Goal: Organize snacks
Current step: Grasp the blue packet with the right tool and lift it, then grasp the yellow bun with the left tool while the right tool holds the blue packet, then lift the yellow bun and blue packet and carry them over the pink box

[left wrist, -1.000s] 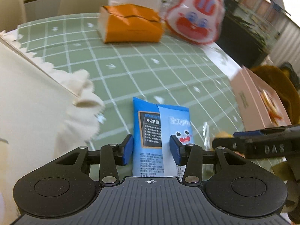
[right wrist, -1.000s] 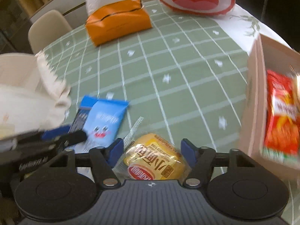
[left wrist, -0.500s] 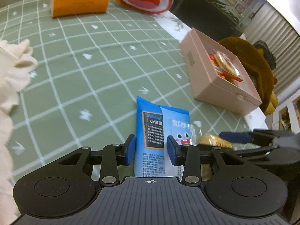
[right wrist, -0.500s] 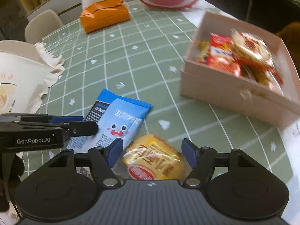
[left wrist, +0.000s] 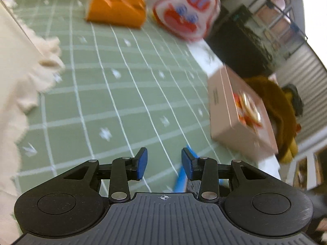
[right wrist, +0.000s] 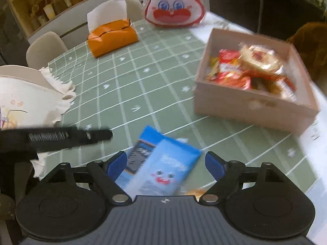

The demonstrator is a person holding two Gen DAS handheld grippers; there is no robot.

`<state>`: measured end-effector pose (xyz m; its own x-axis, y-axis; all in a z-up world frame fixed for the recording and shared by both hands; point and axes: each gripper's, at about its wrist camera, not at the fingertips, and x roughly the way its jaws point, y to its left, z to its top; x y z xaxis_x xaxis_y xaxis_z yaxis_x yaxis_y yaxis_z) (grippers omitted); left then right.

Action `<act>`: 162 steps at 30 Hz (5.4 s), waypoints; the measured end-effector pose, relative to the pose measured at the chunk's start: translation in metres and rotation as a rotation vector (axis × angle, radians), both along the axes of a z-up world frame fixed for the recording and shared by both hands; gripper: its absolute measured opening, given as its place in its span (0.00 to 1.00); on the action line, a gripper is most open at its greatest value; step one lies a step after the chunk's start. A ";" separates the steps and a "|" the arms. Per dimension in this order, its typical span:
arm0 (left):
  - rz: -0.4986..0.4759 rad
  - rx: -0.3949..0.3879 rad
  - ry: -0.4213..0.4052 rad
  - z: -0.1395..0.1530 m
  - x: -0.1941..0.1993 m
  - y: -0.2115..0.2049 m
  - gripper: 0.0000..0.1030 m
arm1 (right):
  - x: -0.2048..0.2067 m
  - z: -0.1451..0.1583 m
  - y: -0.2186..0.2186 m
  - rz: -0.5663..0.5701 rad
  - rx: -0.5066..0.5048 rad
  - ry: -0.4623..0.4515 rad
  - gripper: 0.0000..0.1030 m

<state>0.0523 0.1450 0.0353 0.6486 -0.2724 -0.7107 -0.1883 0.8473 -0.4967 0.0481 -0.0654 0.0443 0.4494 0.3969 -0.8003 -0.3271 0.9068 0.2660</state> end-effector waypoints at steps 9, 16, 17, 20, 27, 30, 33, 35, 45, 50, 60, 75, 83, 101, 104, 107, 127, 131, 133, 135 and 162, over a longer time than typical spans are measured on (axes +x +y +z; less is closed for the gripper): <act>0.000 0.081 -0.045 0.020 -0.013 0.008 0.40 | -0.004 -0.025 0.071 0.018 -0.126 0.086 0.99; 0.018 0.067 -0.036 0.017 -0.016 0.016 0.40 | -0.005 -0.038 0.087 0.017 -0.239 0.038 1.00; 0.020 0.066 -0.034 0.016 -0.017 0.017 0.40 | -0.004 -0.038 0.083 0.018 -0.223 0.044 0.98; 0.025 0.061 -0.028 0.014 -0.019 0.020 0.40 | -0.004 -0.032 0.068 0.038 -0.169 0.047 0.88; 0.011 0.076 0.007 0.006 -0.024 0.017 0.40 | -0.011 0.004 0.048 0.107 -0.080 -0.010 0.25; -0.017 0.083 0.017 0.005 -0.025 0.010 0.40 | -0.007 0.011 0.032 0.072 -0.046 -0.015 0.25; -0.047 0.092 0.028 0.002 -0.027 0.001 0.40 | -0.003 0.011 0.015 0.056 0.001 0.028 0.28; -0.056 0.125 0.038 0.000 -0.029 -0.005 0.40 | -0.005 0.008 0.012 0.065 0.008 0.045 0.61; -0.077 0.259 0.042 0.005 -0.040 -0.011 0.39 | 0.008 -0.033 0.041 0.025 -0.064 0.069 0.94; -0.031 0.240 0.028 0.007 -0.044 0.000 0.39 | 0.002 -0.032 0.044 0.044 -0.088 0.034 0.80; -0.035 0.220 0.032 0.010 -0.042 -0.001 0.39 | -0.005 0.034 0.005 -0.001 0.064 -0.091 0.78; -0.638 -0.013 0.060 0.010 -0.043 -0.141 0.39 | -0.052 -0.016 -0.145 -0.325 -0.205 -0.100 0.78; -0.403 0.085 0.135 -0.005 -0.019 -0.135 0.39 | -0.067 -0.045 -0.132 -0.301 -0.150 -0.029 0.78; -0.455 0.525 -0.012 0.009 -0.008 -0.211 0.43 | -0.079 -0.045 -0.143 -0.368 -0.174 -0.076 0.81; -0.468 0.547 -0.028 0.006 -0.013 -0.210 0.45 | -0.081 -0.047 -0.145 -0.376 -0.167 -0.079 0.83; -0.462 0.545 -0.030 0.005 -0.017 -0.202 0.50 | -0.080 -0.051 -0.145 -0.382 -0.156 -0.070 0.85; -0.402 0.433 0.003 0.001 -0.024 -0.169 0.66 | -0.085 -0.058 -0.141 -0.389 -0.173 -0.093 0.97; -0.369 0.376 0.053 -0.006 -0.019 -0.162 0.67 | -0.084 -0.059 -0.140 -0.398 -0.174 -0.091 1.00; -0.392 0.384 0.054 -0.009 -0.014 -0.167 0.68 | -0.084 -0.059 -0.140 -0.400 -0.177 -0.091 1.00; -0.401 0.396 0.059 -0.013 -0.010 -0.170 0.72 | -0.084 -0.059 -0.140 -0.399 -0.177 -0.091 1.00; -0.514 0.258 0.036 0.008 -0.074 -0.158 0.57 | -0.106 -0.013 -0.130 -0.214 -0.098 -0.040 0.80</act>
